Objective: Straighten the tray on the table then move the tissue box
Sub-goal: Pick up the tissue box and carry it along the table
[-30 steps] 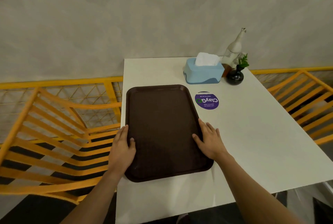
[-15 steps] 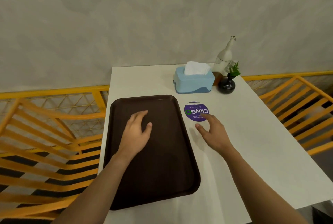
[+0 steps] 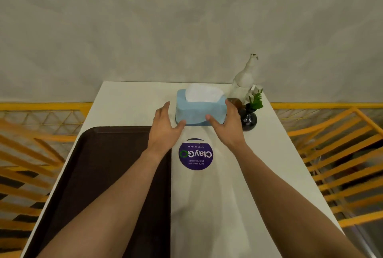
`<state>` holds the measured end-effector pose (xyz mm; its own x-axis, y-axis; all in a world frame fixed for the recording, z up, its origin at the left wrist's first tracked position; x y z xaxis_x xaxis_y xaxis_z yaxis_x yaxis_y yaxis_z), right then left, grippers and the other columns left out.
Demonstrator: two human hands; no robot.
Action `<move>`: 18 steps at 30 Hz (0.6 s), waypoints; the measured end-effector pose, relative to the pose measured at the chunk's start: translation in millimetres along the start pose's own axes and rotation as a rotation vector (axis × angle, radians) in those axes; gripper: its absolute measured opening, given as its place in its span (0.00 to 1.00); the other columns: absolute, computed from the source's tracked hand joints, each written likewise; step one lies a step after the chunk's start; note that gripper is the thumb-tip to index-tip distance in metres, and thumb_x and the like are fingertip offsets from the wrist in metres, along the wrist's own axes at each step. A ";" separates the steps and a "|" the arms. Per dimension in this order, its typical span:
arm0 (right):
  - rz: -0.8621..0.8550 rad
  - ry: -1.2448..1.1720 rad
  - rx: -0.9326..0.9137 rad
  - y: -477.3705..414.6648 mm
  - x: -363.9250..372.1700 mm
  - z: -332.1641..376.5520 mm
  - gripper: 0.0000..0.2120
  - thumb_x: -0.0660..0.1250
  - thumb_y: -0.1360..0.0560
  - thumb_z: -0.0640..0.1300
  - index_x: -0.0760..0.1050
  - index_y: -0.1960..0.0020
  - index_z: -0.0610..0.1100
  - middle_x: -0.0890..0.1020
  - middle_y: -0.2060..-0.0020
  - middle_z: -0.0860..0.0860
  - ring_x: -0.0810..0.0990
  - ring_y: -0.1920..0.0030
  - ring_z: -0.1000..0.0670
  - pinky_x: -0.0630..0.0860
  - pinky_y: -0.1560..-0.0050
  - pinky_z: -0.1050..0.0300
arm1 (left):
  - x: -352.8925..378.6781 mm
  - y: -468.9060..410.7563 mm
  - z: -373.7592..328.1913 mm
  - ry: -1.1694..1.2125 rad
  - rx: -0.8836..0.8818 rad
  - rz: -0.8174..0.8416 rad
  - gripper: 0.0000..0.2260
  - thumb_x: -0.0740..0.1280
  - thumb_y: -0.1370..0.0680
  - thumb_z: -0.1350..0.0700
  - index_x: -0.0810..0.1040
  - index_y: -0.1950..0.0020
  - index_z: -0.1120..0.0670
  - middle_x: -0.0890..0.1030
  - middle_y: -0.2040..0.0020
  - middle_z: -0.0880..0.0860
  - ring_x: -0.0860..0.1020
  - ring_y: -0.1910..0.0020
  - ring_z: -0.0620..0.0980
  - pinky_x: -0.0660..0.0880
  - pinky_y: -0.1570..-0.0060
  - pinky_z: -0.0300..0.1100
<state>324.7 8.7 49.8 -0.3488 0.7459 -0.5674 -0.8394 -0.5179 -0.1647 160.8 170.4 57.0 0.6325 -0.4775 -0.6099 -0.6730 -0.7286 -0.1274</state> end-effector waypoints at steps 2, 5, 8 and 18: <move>-0.020 0.000 -0.008 -13.0 3.4 -3.2 0.45 0.75 0.29 0.63 0.57 0.21 0.48 0.68 0.26 0.46 0.67 0.27 0.42 0.69 0.29 0.37 | 10.7 -11.2 2.2 -0.006 -0.036 0.005 0.37 0.72 0.24 0.44 0.59 0.20 0.54 0.67 0.24 0.56 0.67 0.26 0.56 0.69 0.33 0.51; -0.027 0.002 0.013 -21.9 10.7 -15.1 0.49 0.77 0.30 0.58 0.52 0.20 0.47 0.62 0.23 0.45 0.64 0.26 0.40 0.65 0.26 0.38 | 24.9 -24.5 8.3 -0.036 -0.082 0.025 0.38 0.73 0.25 0.45 0.60 0.21 0.54 0.68 0.25 0.58 0.68 0.27 0.58 0.70 0.33 0.53; -0.028 -0.036 0.011 -20.5 18.8 -30.5 0.51 0.79 0.29 0.53 0.51 0.19 0.43 0.60 0.22 0.42 0.61 0.23 0.41 0.63 0.25 0.39 | 37.0 -36.5 11.4 -0.065 -0.099 0.043 0.39 0.74 0.26 0.45 0.60 0.21 0.55 0.69 0.26 0.59 0.69 0.28 0.59 0.71 0.34 0.55; 0.011 -0.131 0.150 -20.4 32.0 -60.8 0.45 0.74 0.24 0.50 0.49 0.18 0.46 0.67 0.24 0.46 0.66 0.25 0.43 0.68 0.27 0.39 | 56.5 -56.2 7.5 0.208 -0.210 0.067 0.35 0.75 0.25 0.50 0.64 0.23 0.55 0.76 0.31 0.56 0.76 0.35 0.57 0.76 0.39 0.49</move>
<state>356.0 17.6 -14.1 -0.4018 0.7936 -0.4570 -0.8843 -0.4658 -0.0315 231.5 188.1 23.8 0.6691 -0.6025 -0.4351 -0.6355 -0.7674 0.0853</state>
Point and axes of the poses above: each hand's wrist, its own y-axis away from the middle knuckle, its own x-axis out of the palm, z = x × y, the point moved 4 cm from there along -y, towards the middle knuckle
